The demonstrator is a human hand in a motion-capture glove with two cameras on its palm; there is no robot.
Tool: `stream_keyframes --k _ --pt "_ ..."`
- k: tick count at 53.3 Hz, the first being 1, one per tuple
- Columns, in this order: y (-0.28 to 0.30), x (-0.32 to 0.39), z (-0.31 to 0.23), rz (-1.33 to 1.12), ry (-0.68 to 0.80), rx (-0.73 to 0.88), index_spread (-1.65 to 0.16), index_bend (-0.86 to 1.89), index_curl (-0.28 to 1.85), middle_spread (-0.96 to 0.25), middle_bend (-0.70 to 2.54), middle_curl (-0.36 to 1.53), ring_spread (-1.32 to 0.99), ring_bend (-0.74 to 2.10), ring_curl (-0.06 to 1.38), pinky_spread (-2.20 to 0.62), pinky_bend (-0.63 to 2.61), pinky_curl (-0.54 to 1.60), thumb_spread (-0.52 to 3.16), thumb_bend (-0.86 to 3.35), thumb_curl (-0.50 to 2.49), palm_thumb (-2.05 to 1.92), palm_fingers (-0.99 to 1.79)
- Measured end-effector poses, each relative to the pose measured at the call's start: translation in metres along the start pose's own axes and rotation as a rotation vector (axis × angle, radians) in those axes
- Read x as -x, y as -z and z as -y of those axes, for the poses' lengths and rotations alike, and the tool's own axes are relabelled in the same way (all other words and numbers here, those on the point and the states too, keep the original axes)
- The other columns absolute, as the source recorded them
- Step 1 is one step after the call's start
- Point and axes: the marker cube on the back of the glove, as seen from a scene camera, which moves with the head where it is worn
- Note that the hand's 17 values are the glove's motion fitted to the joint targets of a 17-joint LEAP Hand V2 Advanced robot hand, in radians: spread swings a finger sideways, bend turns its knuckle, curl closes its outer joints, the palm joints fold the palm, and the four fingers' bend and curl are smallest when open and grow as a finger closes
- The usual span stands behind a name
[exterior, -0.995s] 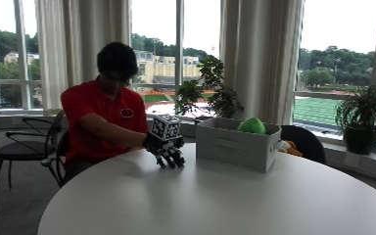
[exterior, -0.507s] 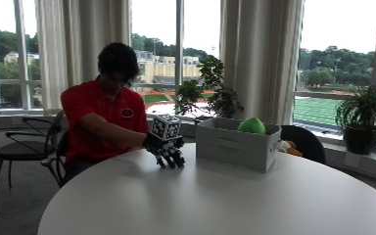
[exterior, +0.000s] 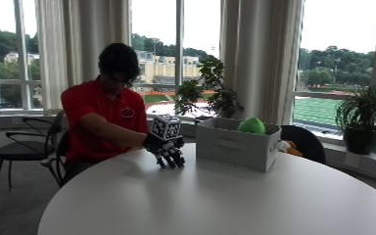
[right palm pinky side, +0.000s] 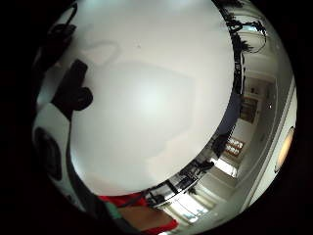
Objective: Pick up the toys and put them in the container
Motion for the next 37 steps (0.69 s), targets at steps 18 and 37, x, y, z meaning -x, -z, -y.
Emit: stream_keyframes --k 18,37 --pt "-0.002 0.000 0.001 -0.008 0.012 -0.025 -0.47 0.19 0.44 -0.31 0.18 0.33 -0.50 0.37 0.35 -0.26 0.87 0.35 1.31 -0.01 0.30 0.07 0.39" --pt "0.001 -0.005 0.003 -0.015 -0.004 -0.022 -0.47 0.19 0.44 -0.31 0.18 0.33 -0.50 0.37 0.35 -0.26 0.87 0.35 1.31 -0.01 0.30 0.07 0.38"
